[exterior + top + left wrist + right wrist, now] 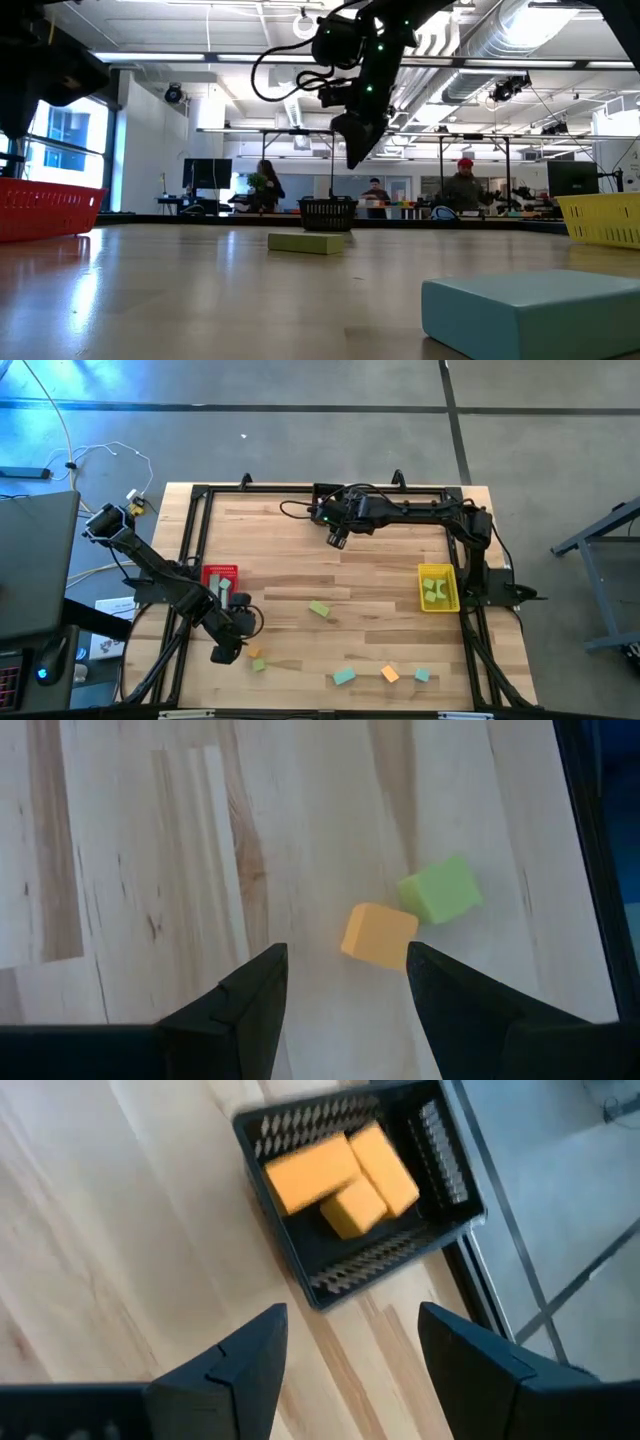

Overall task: Sort & place blocks by color
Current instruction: Put the orange block into the black bin

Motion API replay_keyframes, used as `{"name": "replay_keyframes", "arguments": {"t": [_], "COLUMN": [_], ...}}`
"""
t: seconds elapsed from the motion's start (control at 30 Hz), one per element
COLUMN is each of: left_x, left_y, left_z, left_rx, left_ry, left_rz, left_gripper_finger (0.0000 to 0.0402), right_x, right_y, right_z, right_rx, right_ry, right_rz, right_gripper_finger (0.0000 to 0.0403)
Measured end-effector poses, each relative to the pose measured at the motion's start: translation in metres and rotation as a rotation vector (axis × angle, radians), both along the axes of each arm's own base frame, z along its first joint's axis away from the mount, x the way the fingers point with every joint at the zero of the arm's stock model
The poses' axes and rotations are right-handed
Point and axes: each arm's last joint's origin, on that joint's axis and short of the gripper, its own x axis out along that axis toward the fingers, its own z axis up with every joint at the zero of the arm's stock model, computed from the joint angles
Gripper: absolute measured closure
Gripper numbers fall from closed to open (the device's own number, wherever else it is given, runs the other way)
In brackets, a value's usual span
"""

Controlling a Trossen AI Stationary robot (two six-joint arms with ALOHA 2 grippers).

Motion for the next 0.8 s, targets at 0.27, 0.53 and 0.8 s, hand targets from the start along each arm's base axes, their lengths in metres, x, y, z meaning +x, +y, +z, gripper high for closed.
{"name": "replay_keyframes", "arguments": {"t": [0.27, 0.53, 0.8], "left_x": [0.001, 0.012, 0.019], "left_y": [0.000, -0.008, -0.021], "left_z": [0.000, -0.021, -0.039], "left_rx": [0.022, 0.053, 0.012], "left_ry": [-0.023, 0.039, 0.073], "left_rz": [-0.019, -0.060, -0.122], "left_gripper_finger": [0.0210, 0.0210, 0.0210], "right_x": [-0.015, -0.022, -0.023], "right_y": [0.013, 0.027, 0.031], "right_z": [0.022, 0.042, 0.043], "right_rx": [0.007, 0.016, 0.023], "right_ry": [-0.001, -0.067, -0.069], "right_rz": [-0.037, -0.020, -0.025], "right_gripper_finger": [0.0190, 0.0190, 0.0190]}}
